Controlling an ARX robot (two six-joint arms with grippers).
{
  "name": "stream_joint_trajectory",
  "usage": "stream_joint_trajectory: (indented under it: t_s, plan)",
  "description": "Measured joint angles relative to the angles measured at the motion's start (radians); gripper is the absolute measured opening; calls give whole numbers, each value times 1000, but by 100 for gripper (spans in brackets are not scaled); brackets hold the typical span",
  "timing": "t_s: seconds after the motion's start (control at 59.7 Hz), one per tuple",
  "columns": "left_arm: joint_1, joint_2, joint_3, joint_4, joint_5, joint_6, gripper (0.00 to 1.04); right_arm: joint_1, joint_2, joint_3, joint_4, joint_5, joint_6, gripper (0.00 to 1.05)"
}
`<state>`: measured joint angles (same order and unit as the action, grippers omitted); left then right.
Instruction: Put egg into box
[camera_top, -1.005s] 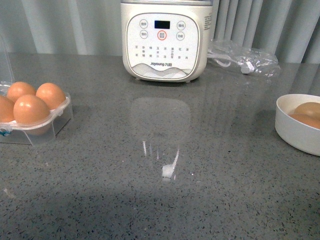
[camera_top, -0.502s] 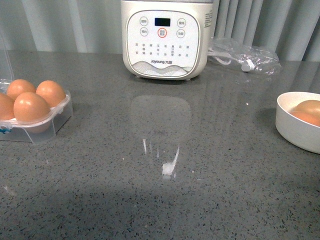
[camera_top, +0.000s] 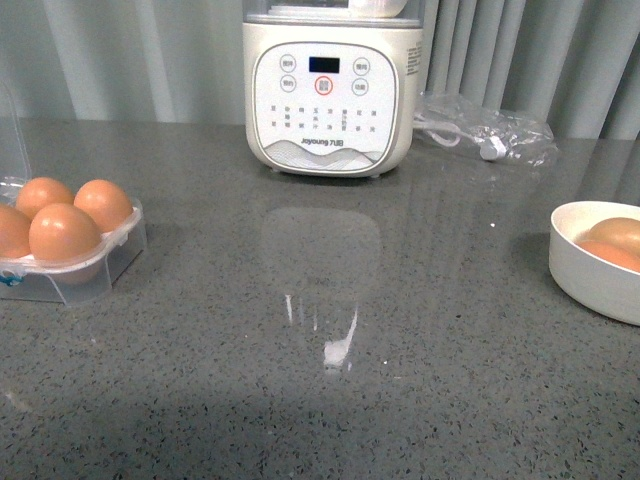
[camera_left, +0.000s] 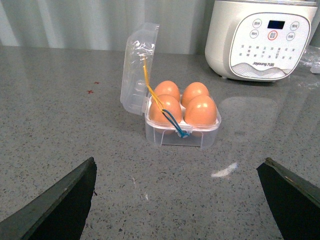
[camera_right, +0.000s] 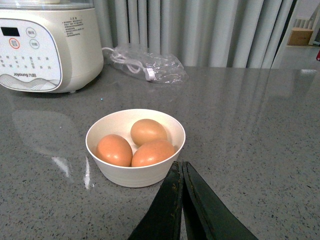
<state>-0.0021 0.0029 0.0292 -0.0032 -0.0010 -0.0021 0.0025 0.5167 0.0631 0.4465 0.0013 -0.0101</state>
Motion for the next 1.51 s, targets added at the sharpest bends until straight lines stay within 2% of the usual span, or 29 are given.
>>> stream_joint_trajectory:
  t_s: [0.234, 0.318, 0.971, 1.072, 1.373, 1.507]
  plan:
    - [0, 0, 0, 0, 0, 0, 98, 0, -100, -28, -72, 0, 0, 3]
    - [0, 0, 0, 0, 0, 0, 98, 0, -120, -59, -51, 0, 0, 3]
    - [0, 0, 0, 0, 0, 0, 98, 0, -338, -59, -265, -1, 0, 3]
    - [0, 0, 0, 0, 0, 0, 98, 0, -484, -58, -438, -3, 0, 3]
    - [0, -1, 0, 0, 0, 0, 98, 0, -512, -58, -446, -3, -1, 3]
    - [0, -2, 0, 0, 0, 0, 98, 0, -512, -58, -446, -3, 0, 23]
